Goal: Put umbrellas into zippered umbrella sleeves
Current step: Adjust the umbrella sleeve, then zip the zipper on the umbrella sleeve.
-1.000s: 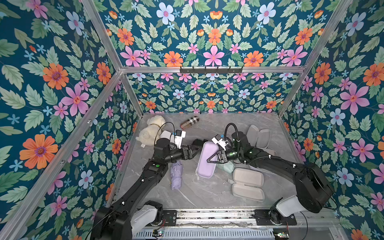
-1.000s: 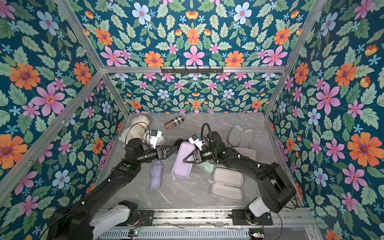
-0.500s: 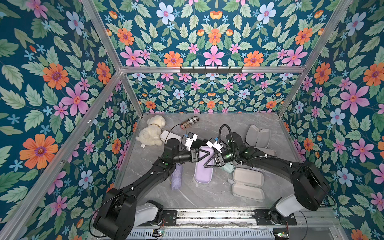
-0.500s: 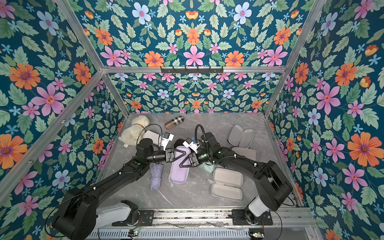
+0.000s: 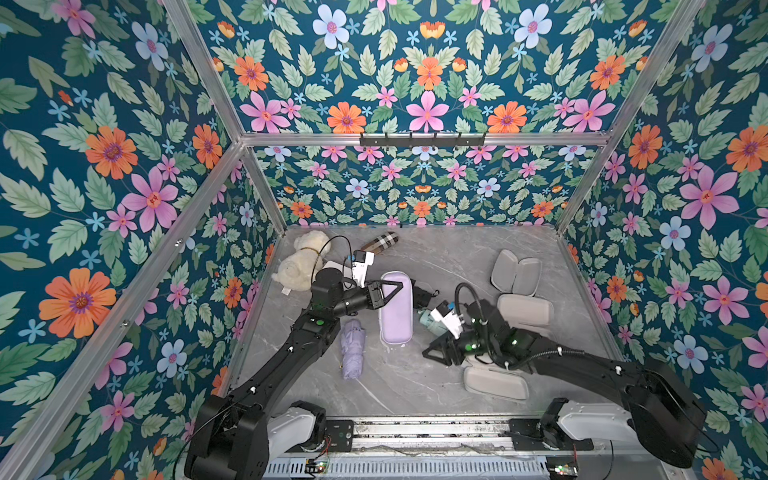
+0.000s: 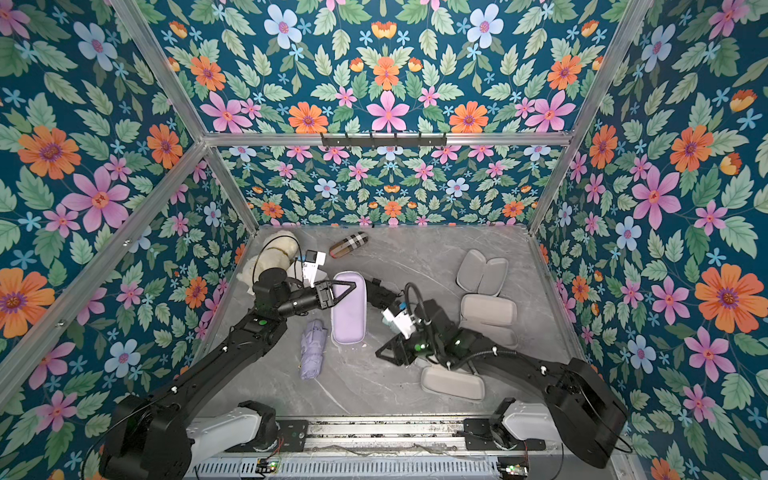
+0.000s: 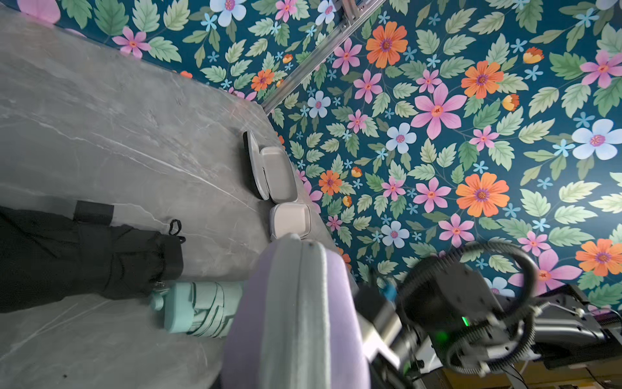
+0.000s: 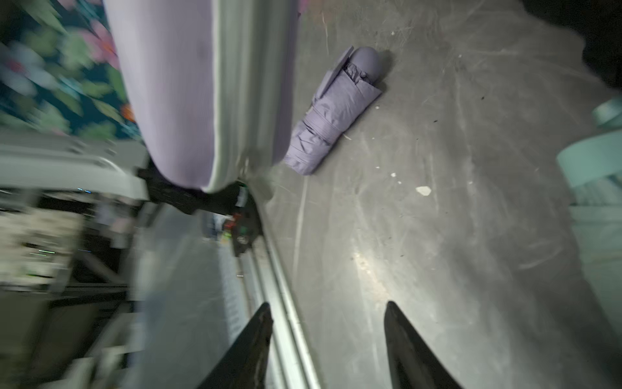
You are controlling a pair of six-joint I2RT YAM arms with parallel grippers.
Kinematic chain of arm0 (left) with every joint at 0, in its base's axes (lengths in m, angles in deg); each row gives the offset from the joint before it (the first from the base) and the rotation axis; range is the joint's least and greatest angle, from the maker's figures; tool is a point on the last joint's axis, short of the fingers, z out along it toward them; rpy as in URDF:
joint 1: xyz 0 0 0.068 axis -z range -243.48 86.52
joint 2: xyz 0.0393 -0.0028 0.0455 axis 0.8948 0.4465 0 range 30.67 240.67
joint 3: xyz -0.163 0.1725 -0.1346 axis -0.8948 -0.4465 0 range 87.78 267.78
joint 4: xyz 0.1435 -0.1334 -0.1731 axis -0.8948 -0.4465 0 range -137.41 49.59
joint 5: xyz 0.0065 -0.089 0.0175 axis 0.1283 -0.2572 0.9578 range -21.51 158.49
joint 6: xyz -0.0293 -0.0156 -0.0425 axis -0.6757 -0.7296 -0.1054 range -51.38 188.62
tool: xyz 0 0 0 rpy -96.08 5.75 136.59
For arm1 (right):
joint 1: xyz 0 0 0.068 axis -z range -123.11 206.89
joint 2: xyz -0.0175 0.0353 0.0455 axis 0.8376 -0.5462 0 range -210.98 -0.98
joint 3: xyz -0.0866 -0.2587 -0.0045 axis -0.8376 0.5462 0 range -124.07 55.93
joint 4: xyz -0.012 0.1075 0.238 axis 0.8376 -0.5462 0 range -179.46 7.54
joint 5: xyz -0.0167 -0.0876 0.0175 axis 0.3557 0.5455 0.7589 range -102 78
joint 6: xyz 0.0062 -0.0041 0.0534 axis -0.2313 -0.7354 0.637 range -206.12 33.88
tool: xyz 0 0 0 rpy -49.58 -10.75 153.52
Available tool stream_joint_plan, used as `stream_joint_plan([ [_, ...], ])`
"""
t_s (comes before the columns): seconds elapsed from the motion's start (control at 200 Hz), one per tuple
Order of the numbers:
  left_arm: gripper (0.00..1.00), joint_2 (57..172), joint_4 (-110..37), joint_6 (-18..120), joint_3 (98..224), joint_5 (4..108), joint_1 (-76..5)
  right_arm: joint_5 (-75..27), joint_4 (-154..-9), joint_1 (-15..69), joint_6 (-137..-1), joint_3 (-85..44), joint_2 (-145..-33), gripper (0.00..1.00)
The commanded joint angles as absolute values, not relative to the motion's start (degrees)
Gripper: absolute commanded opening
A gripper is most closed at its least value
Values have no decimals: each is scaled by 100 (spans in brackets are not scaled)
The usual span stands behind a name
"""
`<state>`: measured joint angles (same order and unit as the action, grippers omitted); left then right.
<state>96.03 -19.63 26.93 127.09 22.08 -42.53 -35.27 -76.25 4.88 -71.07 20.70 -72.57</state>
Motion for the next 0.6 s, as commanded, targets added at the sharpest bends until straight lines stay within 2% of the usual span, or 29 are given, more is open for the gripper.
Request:
stream_joint_plan([
  [0.0, 11, 9558, -1673, 2601, 12802, 2272, -4233, -295, -7169, -103, -8780, 2052, -7350, 51],
  [0.155, 12, 9434, -1674, 2567, 12805, 2277, -4167, -83, -6158, -176, -9212, 1975, -7559, 46],
  [0.39, 12, 9351, -1867, 2703, 12768, 2314, -4124, -42, -5329, -571, -10103, 1857, -7736, 44],
  [0.595, 12, 9390, -1888, 2721, 12751, 2242, -4124, 136, -5213, -586, -10310, 1805, -7729, 34],
])
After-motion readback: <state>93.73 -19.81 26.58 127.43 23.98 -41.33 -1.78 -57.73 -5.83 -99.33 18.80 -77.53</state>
